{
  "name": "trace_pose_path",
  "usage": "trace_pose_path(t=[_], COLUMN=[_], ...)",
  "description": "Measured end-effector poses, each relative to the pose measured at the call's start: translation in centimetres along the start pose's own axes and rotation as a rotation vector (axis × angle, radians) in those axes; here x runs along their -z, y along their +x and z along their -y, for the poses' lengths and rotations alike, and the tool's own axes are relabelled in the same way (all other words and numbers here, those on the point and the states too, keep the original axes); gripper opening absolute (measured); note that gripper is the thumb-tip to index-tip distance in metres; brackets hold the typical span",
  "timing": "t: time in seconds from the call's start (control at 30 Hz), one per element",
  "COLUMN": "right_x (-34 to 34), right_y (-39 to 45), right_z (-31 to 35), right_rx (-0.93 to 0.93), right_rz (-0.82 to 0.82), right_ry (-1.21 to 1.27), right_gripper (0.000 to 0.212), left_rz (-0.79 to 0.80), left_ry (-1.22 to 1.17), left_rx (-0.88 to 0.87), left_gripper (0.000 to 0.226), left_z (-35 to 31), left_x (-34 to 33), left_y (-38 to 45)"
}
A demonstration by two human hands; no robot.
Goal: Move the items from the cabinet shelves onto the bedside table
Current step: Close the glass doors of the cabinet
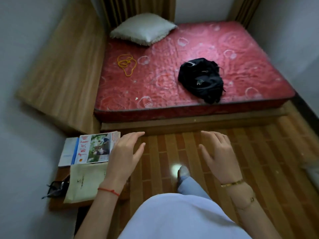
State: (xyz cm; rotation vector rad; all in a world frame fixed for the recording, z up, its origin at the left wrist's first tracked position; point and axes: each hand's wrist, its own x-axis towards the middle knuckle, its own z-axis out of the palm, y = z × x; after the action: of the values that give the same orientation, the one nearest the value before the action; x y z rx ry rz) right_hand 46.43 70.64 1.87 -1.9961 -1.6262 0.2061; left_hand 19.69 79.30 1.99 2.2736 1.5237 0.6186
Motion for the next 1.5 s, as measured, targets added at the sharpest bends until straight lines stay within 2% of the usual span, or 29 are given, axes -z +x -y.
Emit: trace_pose_path(t=[0.43,0.83,1.17,1.33,1.5], right_x=[10.3,23.0,29.0,30.7,34.3], right_y=[-18.4,-32.5,-32.9,-30.1,-25.0], right_z=[-10.1,-21.3,-29.7,-35.4,-41.7], right_rx=[-0.508,-0.806,-0.843,-0.882,-0.836], right_rz=[-0.265,-0.429,-0.471,-0.473,-0.534], right_ry=[-0.135,-0.234,-0.239,-0.228,-0.279], right_gripper=[0.04,0.041,0.038,0.04,0.037], left_rz=[0.258,0.388,0.363,0.353,0.319], left_ry=[-0.129,-0.23,-0.24,-0.253,-0.285], left_rx=[-0.495,-0.729,-0.821,-0.836,-0.857], left_gripper=[0.033,0.032,0.03,0.029,0.03], left_z=[-17.5,-38.6,-49.7,-54.5,-60.5], left_x=[-8.5,-18.9,-23.7,-27.5,-31.4], left_y=[-1.3,-7.6,-5.8,-2.3,3.3])
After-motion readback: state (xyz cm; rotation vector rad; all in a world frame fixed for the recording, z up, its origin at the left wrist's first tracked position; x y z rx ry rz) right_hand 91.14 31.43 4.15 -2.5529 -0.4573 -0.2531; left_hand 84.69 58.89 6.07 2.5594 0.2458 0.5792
